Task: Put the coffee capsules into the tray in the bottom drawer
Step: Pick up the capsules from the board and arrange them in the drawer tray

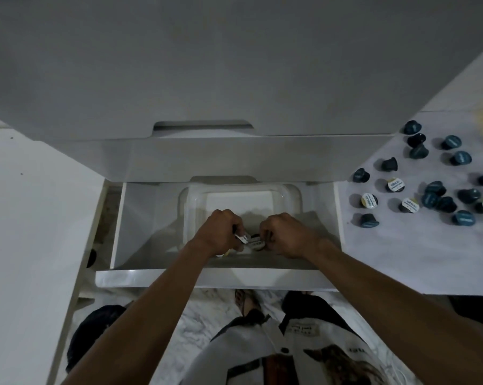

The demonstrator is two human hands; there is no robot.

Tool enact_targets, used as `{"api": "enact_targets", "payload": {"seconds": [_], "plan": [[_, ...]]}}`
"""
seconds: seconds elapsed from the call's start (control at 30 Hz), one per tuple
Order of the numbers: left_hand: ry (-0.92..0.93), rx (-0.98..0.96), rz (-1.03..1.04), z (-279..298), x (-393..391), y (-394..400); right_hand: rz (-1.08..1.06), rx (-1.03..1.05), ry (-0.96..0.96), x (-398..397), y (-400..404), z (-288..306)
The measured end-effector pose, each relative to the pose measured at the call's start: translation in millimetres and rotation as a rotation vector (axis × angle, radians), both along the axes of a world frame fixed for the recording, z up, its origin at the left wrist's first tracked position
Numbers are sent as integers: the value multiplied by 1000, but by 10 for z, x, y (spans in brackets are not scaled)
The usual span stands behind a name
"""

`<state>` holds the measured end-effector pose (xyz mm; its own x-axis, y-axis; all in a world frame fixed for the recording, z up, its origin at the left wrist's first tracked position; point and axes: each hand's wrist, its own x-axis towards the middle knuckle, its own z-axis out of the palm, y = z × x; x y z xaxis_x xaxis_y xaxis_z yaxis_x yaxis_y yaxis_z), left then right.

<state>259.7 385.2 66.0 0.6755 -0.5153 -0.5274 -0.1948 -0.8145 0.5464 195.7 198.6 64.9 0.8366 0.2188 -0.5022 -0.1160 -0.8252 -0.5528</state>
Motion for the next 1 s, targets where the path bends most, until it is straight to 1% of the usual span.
{"api": "enact_targets", "payload": {"seconds": [0.07, 0.17, 0.47, 0.8, 1.0], "plan": [[1, 19, -23, 12, 0, 9, -15, 15, 26, 1, -7, -8], [21, -7, -42, 12, 4, 5, -31, 43, 48, -4, -9, -3], [5, 42, -156, 38, 40, 34, -54, 104, 41, -12, 101, -20], [23, 61, -174, 19, 78, 93, -59, 117, 30, 26, 195, -60], [8, 45, -174, -12, 93, 102, -135, 135, 4, -1, 127, -40]]}}
